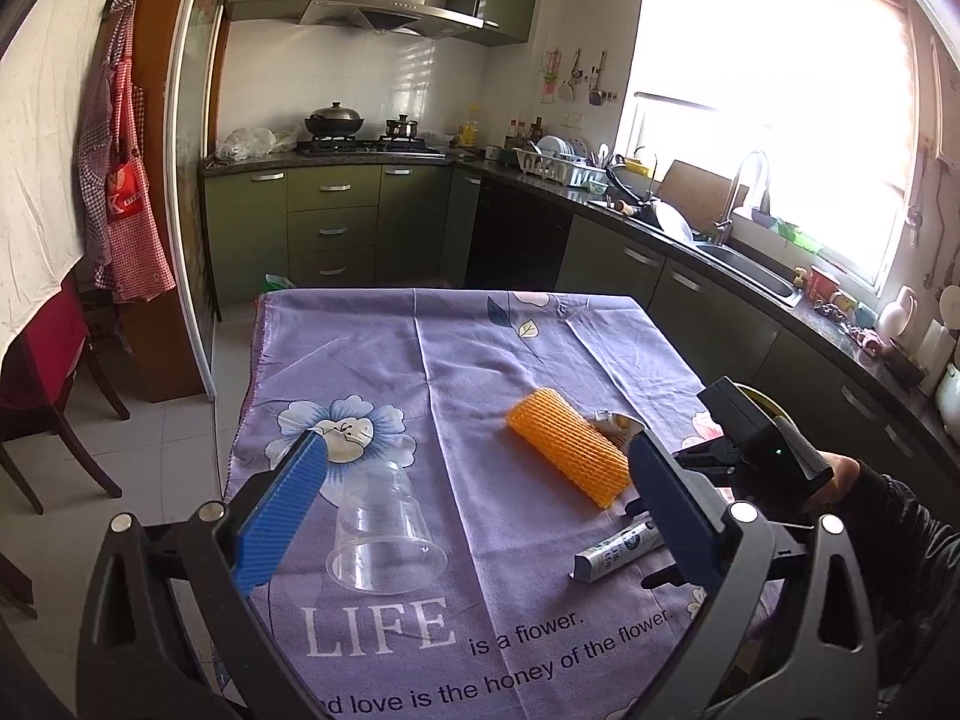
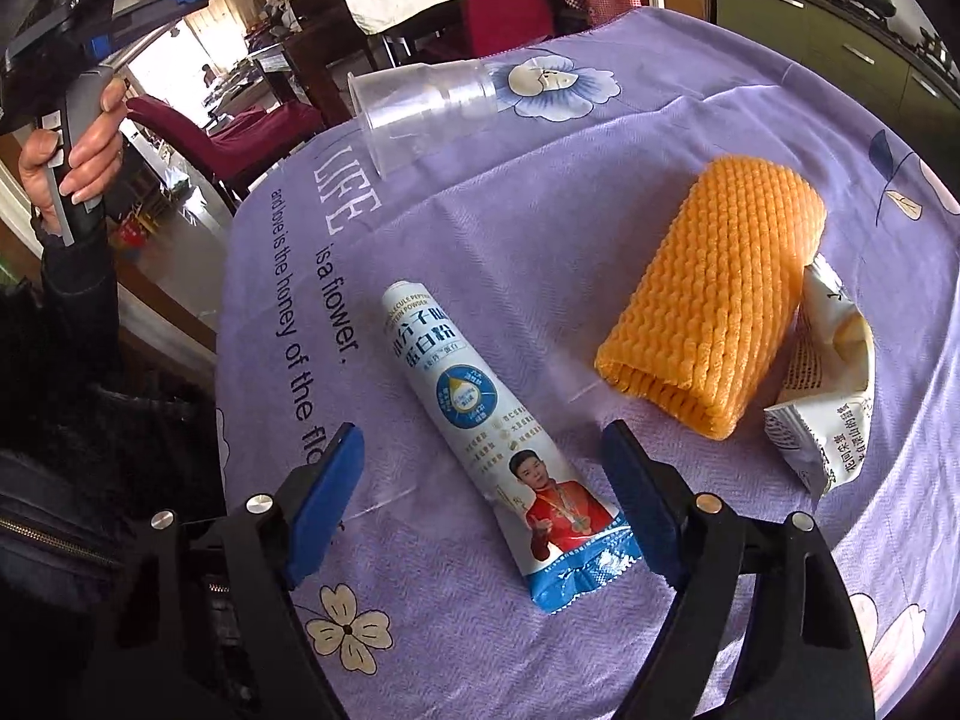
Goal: Collect trash
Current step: 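Move the right gripper to the white squeeze tube and grasp it, then carry the white tube over the trash bin and open the right gripper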
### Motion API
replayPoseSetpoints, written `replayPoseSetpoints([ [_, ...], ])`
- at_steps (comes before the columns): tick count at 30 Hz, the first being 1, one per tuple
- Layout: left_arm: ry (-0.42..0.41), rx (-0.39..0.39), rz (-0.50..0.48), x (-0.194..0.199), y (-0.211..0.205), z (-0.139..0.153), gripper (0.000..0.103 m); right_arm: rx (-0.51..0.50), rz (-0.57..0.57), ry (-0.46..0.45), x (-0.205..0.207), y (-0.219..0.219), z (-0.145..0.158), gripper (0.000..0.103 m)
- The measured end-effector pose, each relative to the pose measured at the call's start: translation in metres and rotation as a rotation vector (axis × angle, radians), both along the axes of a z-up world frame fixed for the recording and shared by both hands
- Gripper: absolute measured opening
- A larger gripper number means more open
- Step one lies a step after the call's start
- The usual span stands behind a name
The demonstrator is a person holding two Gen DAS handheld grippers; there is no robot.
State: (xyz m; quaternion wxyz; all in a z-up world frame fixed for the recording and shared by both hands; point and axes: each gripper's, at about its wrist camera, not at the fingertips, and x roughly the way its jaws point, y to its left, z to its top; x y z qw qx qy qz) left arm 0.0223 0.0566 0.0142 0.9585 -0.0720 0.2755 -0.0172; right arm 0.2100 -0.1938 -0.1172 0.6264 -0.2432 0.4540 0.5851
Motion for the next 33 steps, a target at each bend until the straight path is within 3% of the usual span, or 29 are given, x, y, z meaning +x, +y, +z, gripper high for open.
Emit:
replayPoseSetpoints([
  [4, 0.000, 0.000, -0.004, 0.001, -0.001, 0.000, 0.095, 0.001, 0.022, 0.034, -0.008, -0.004, 0.001, 0.079],
  [7, -0.002, -0.007, -0.009, 0.001, -0.001, -0.001, 0.095, 0.011, -0.016, -0.007, -0.014, -0.006, 0.001, 0.073],
  [10, 0.002, -0.003, -0.017, 0.002, -0.004, -0.002, 0.095, 0.018, -0.059, -0.070, -0.020, -0.010, 0.000, 0.060],
  [13, 0.007, 0.002, -0.024, 0.003, -0.005, -0.003, 0.095, 0.025, -0.121, -0.114, -0.021, -0.018, 0.001, 0.033],
  [14, 0.007, 0.002, -0.024, 0.004, -0.005, -0.003, 0.095, 0.028, -0.141, -0.115, -0.021, -0.021, 0.001, 0.029],
  [17, 0.007, -0.001, -0.024, 0.004, -0.005, -0.003, 0.095, 0.040, -0.167, -0.124, -0.025, -0.029, 0.001, 0.028],
  [27, 0.007, 0.013, -0.047, 0.008, -0.015, -0.001, 0.095, 0.153, -0.264, 0.003, -0.032, -0.072, 0.010, 0.026],
  [31, 0.005, 0.017, -0.065, 0.012, -0.022, 0.000, 0.095, 0.234, -0.396, -0.001, -0.022, -0.119, 0.035, 0.026],
  [33, 0.006, 0.020, -0.076, 0.014, -0.027, 0.000, 0.095, 0.252, -0.504, -0.048, -0.011, -0.151, 0.049, 0.026],
])
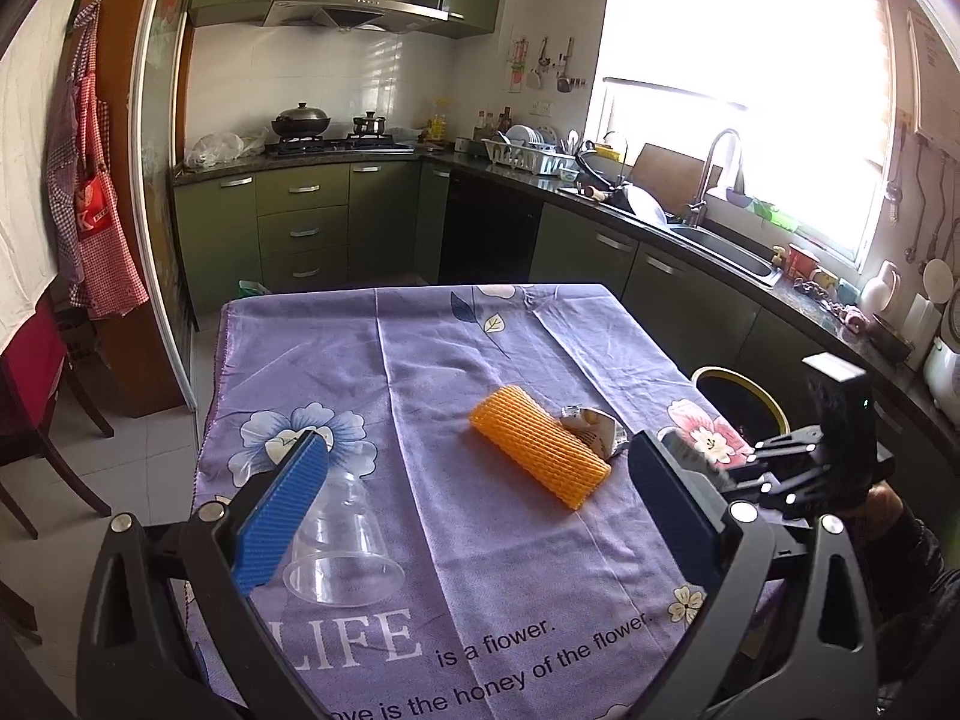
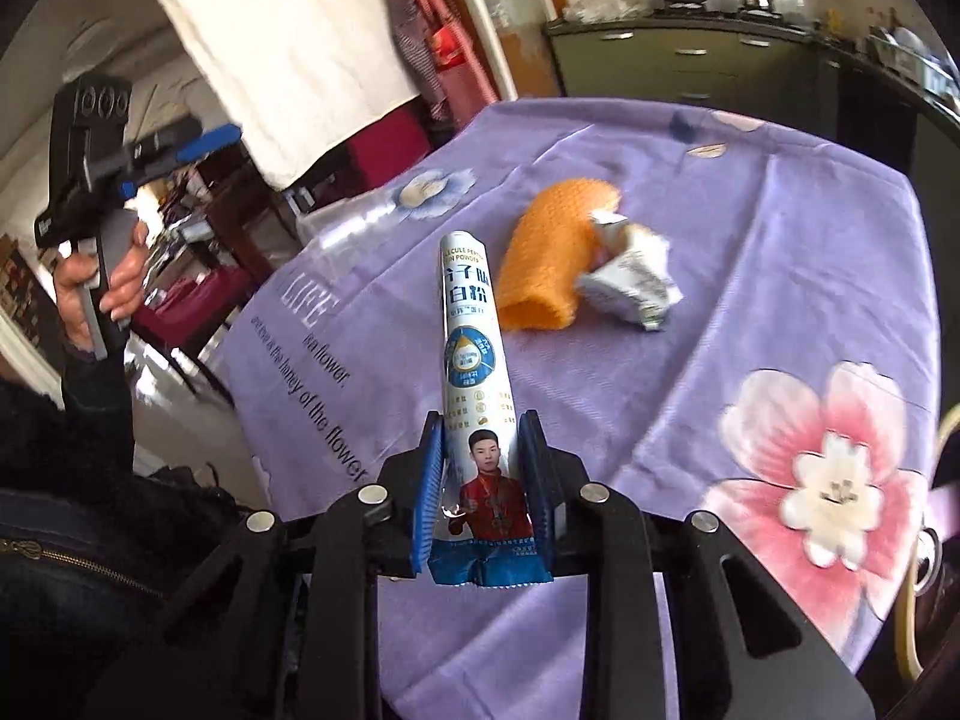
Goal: Collect trash
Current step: 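Carry the white tube over the trash bin and open the right gripper, then move the left gripper to the snack wrapper and grasp it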
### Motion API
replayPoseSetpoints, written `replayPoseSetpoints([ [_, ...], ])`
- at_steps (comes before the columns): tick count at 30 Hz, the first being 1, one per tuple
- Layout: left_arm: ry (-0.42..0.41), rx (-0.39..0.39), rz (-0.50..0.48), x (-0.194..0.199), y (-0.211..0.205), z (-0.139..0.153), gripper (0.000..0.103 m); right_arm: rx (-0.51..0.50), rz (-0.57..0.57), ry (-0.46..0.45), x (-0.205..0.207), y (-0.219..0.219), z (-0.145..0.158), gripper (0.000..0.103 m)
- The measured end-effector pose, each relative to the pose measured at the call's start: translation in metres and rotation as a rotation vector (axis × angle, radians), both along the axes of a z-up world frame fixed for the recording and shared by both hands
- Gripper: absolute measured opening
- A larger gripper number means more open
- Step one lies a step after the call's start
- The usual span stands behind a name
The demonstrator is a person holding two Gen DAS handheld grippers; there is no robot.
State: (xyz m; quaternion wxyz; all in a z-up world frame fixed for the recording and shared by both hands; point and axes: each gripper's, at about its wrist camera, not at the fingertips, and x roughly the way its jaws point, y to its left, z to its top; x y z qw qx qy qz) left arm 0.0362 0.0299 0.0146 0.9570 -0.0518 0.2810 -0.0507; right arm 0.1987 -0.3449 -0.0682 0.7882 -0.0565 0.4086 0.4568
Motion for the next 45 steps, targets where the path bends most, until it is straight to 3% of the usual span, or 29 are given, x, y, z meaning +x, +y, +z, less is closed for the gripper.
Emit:
replayPoseSetpoints([
  [7, 0.004, 0.012, -0.043, 0.006, -0.017, 0.000, 0.095, -0.071, -0.444, -0.039, 0.052, -0.118, 0.020, 0.026],
  [11, 0.014, 0.023, -0.063, 0.011, -0.027, -0.001, 0.095, -0.154, -0.667, 0.003, 0.083, -0.176, 0.008, 0.026],
  [16, 0.032, 0.036, -0.093, 0.018, -0.040, -0.004, 0.095, -0.218, -0.810, 0.083, 0.117, -0.221, -0.022, 0.026],
  [22, 0.060, 0.047, -0.139, 0.027, -0.057, -0.009, 0.095, -0.275, -0.900, 0.129, 0.159, -0.246, -0.052, 0.032],
  [24, 0.072, 0.046, -0.157, 0.031, -0.063, -0.012, 0.095, -0.296, -0.940, 0.123, 0.169, -0.251, -0.058, 0.071],
  [25, 0.080, 0.046, -0.166, 0.033, -0.067, -0.014, 0.095, -0.313, -0.957, 0.105, 0.172, -0.253, -0.058, 0.073],
  [29, 0.109, 0.056, -0.210, 0.041, -0.083, -0.023, 0.095, -0.271, -0.961, 0.075, 0.154, -0.247, -0.046, 0.073],
  [35, 0.164, 0.067, -0.265, 0.062, -0.109, -0.043, 0.095, -0.192, -0.900, -0.021, 0.084, -0.203, -0.022, 0.073],
  [41, 0.213, 0.104, -0.311, 0.098, -0.138, -0.064, 0.095, -0.102, -0.821, -0.070, 0.024, -0.163, -0.011, 0.073],
  [45, 0.252, 0.127, -0.346, 0.128, -0.156, -0.079, 0.095, -0.062, -0.799, -0.083, 0.006, -0.145, -0.011, 0.074],
])
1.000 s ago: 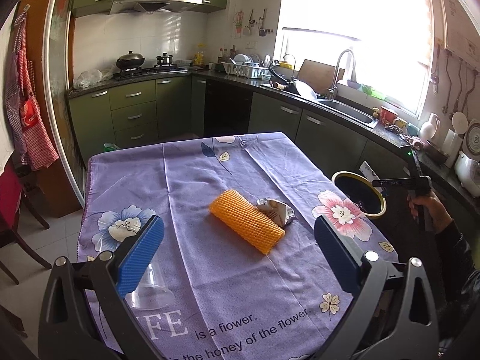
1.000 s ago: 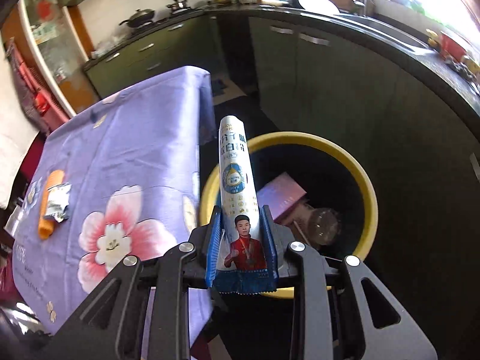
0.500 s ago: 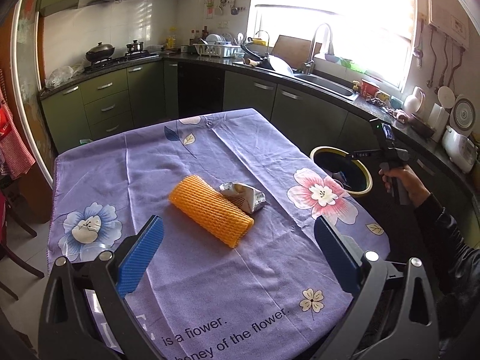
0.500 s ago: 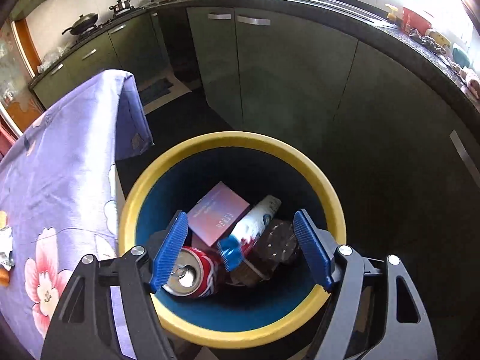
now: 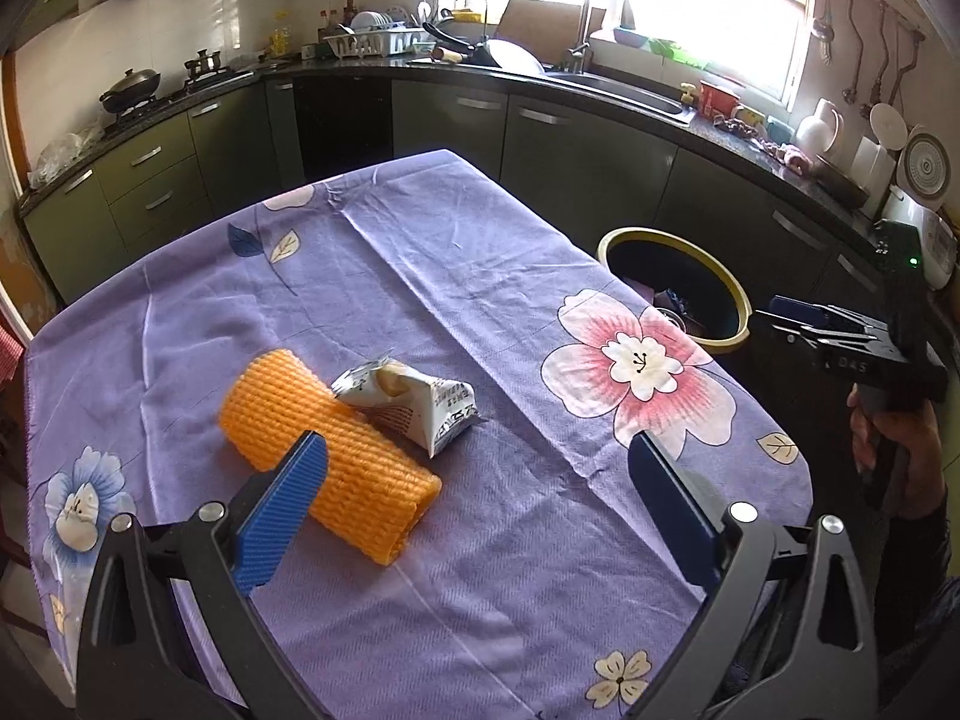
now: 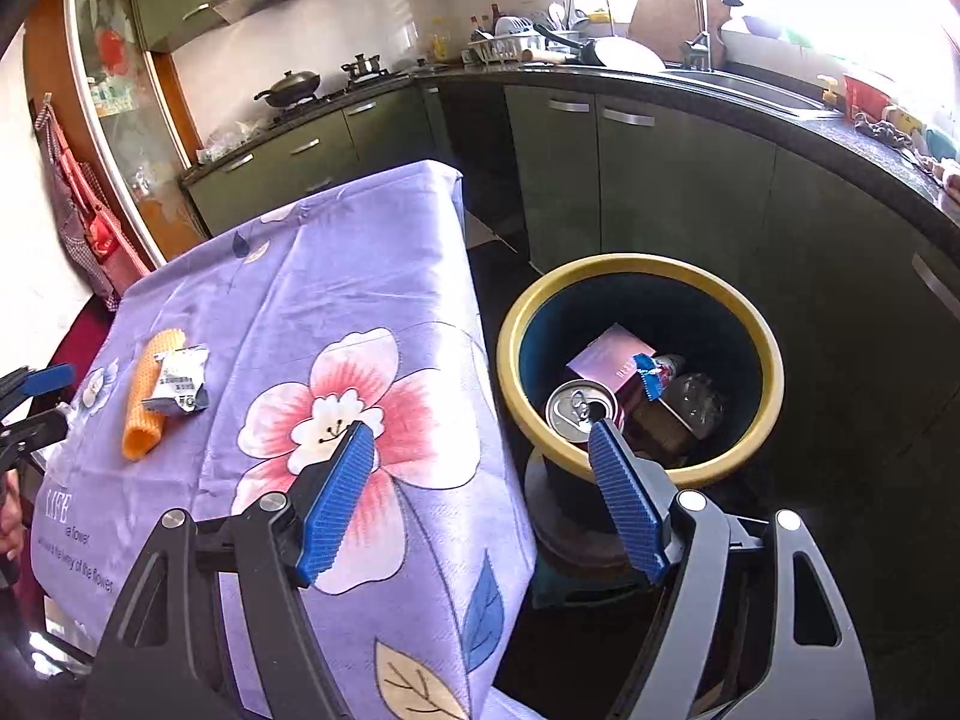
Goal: Collect trash
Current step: 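Move the left gripper to the snack wrapper and grasp it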
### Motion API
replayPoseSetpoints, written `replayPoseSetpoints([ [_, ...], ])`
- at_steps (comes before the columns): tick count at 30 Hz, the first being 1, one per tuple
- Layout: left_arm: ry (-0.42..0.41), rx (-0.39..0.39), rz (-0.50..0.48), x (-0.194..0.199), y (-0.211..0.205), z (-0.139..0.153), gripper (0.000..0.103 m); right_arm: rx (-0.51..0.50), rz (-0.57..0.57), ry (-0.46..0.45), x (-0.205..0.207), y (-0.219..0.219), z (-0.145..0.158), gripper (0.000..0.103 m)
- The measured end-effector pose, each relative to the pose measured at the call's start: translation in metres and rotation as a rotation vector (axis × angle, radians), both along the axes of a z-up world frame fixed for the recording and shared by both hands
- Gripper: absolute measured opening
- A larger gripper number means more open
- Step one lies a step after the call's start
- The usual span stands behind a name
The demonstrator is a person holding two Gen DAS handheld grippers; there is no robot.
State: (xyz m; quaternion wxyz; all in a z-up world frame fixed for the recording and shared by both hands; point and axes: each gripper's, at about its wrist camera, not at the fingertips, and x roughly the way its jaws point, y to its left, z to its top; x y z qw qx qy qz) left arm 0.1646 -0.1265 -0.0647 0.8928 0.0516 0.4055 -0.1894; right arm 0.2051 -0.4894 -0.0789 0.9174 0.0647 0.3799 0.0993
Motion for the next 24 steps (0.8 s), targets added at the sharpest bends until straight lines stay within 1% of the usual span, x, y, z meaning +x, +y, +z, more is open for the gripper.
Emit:
replayPoseSetpoints([
  [2, 0.006, 0.023, -0.040, 0.016, -0.008, -0.007, 0.095, 0.019, 0.014, -0.008, -0.004, 0.008, -0.001, 0.074],
  [4, -0.019, 0.067, -0.084, 0.030, -0.013, -0.011, 0.095, 0.031, 0.026, 0.003, -0.004, 0.011, -0.003, 0.074],
  [6, -0.018, 0.125, -0.080, 0.045, -0.013, -0.017, 0.095, 0.039, 0.035, 0.013, -0.003, 0.012, -0.007, 0.074],
  [7, -0.001, 0.131, -0.076, 0.052, -0.011, -0.020, 0.095, 0.041, 0.041, 0.017, -0.002, 0.013, -0.009, 0.074],
  [10, 0.081, 0.080, -0.099, 0.069, -0.003, -0.034, 0.095, 0.053, 0.052, 0.029, -0.001, 0.014, -0.017, 0.074],
  [12, 0.132, 0.077, -0.105, 0.077, -0.001, -0.047, 0.095, 0.063, 0.059, 0.039, 0.002, 0.015, -0.021, 0.074],
  [13, 0.143, 0.086, -0.104, 0.079, 0.000, -0.052, 0.095, 0.068, 0.062, 0.042, 0.003, 0.015, -0.023, 0.074],
  [17, 0.143, 0.115, -0.109, 0.081, -0.002, -0.062, 0.095, 0.081, 0.073, 0.052, 0.007, 0.017, -0.027, 0.074],
  [21, 0.125, 0.102, -0.100, 0.083, -0.001, -0.058, 0.095, 0.091, 0.075, 0.051, 0.008, 0.017, -0.029, 0.074],
  [24, 0.091, 0.084, -0.079, 0.085, 0.002, -0.052, 0.095, 0.100, 0.075, 0.052, 0.009, 0.016, -0.030, 0.074],
])
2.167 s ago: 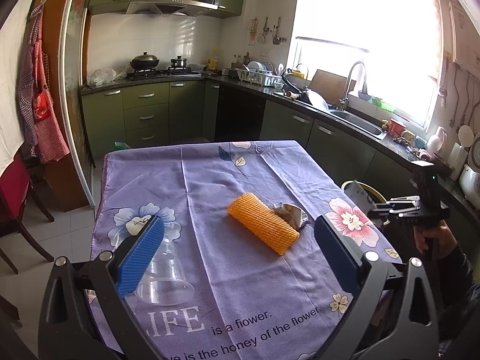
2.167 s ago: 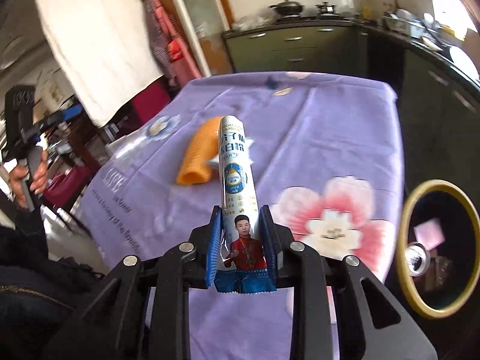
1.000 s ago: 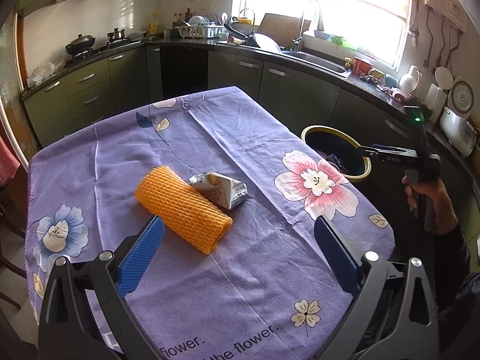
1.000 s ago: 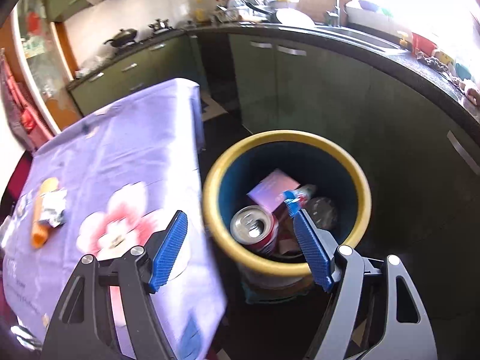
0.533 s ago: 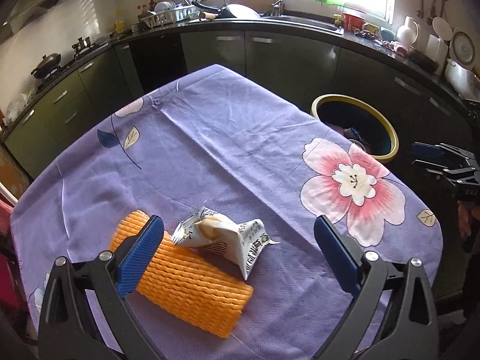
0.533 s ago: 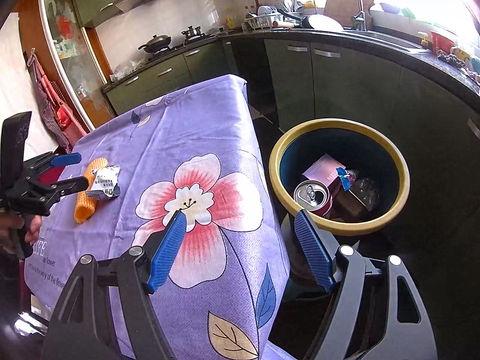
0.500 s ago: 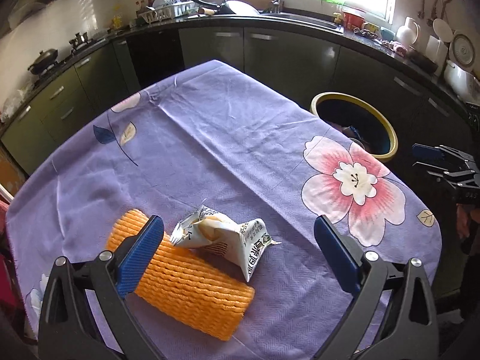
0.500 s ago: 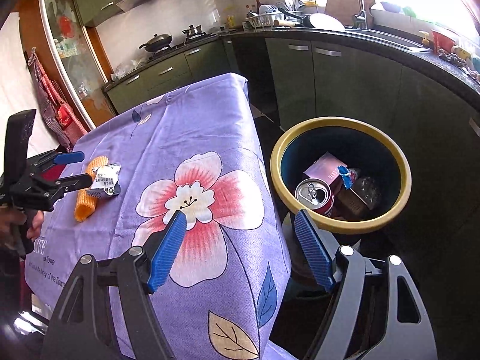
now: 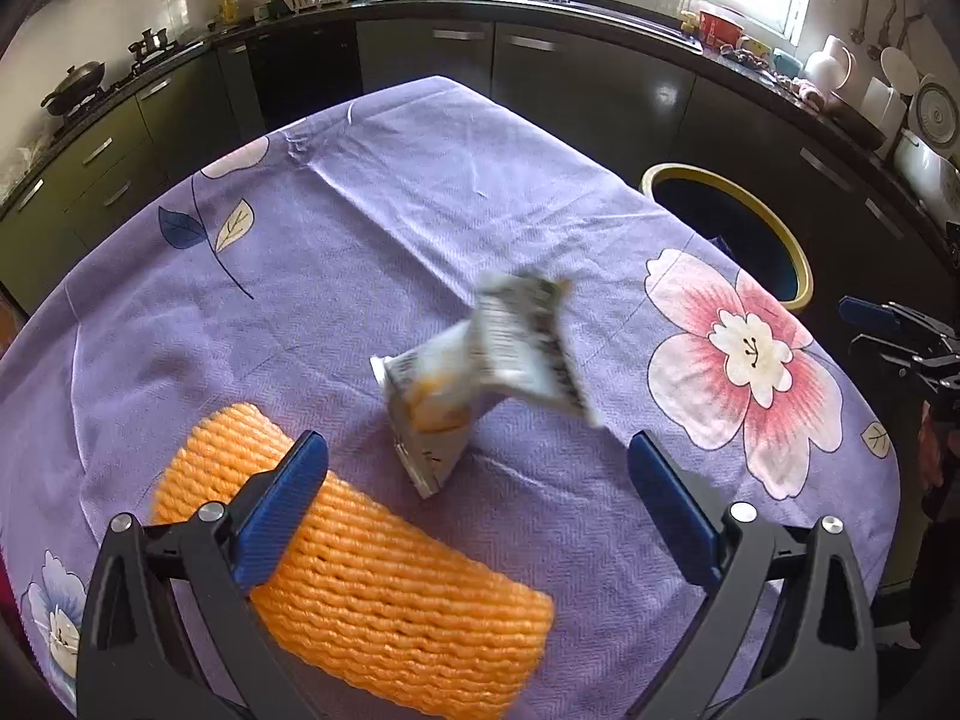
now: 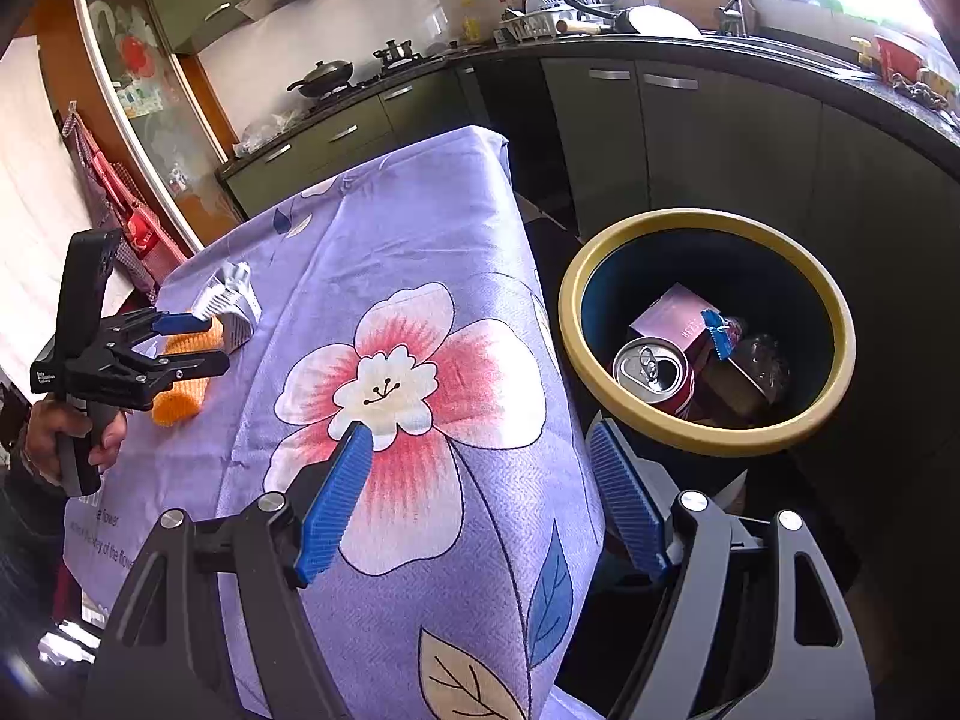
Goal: Collect trash
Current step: 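Move the left gripper to the snack wrapper and grasp it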
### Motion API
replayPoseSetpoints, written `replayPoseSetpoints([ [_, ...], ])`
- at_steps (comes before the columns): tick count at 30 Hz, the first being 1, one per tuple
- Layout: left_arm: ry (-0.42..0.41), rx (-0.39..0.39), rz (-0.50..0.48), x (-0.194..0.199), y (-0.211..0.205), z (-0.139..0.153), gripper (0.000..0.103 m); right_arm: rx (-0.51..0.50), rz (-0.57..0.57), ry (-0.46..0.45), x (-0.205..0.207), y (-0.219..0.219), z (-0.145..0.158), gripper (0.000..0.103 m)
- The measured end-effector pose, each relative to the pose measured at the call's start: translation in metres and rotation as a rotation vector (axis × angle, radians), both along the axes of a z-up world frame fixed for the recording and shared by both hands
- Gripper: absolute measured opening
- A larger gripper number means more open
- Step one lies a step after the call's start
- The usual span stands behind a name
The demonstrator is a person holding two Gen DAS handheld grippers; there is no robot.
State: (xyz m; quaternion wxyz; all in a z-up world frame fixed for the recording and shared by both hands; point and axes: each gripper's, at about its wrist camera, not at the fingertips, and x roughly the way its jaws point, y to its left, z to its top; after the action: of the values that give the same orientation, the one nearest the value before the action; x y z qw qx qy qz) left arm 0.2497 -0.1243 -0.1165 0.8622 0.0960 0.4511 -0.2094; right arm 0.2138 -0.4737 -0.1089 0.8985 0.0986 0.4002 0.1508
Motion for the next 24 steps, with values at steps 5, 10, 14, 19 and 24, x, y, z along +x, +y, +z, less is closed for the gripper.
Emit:
replayPoseSetpoints([
  [5, -0.026, 0.034, -0.005, 0.005, -0.007, 0.003, 0.095, 0.021, 0.008, 0.007, 0.001, -0.002, -0.003, 0.074],
  [10, -0.040, 0.061, -0.042, 0.005, -0.023, 0.006, 0.095, 0.027, 0.011, 0.008, 0.002, -0.004, -0.004, 0.074],
  [14, -0.012, 0.063, -0.040, 0.013, -0.034, 0.005, 0.095, 0.038, 0.015, 0.008, 0.002, -0.006, -0.006, 0.074],
  [19, 0.011, 0.047, -0.044, 0.028, -0.041, 0.004, 0.095, 0.045, 0.020, 0.012, 0.003, -0.008, -0.009, 0.075],
  [24, 0.058, 0.029, -0.037, 0.045, -0.040, -0.004, 0.095, 0.060, 0.012, 0.019, 0.003, -0.015, -0.012, 0.075],
])
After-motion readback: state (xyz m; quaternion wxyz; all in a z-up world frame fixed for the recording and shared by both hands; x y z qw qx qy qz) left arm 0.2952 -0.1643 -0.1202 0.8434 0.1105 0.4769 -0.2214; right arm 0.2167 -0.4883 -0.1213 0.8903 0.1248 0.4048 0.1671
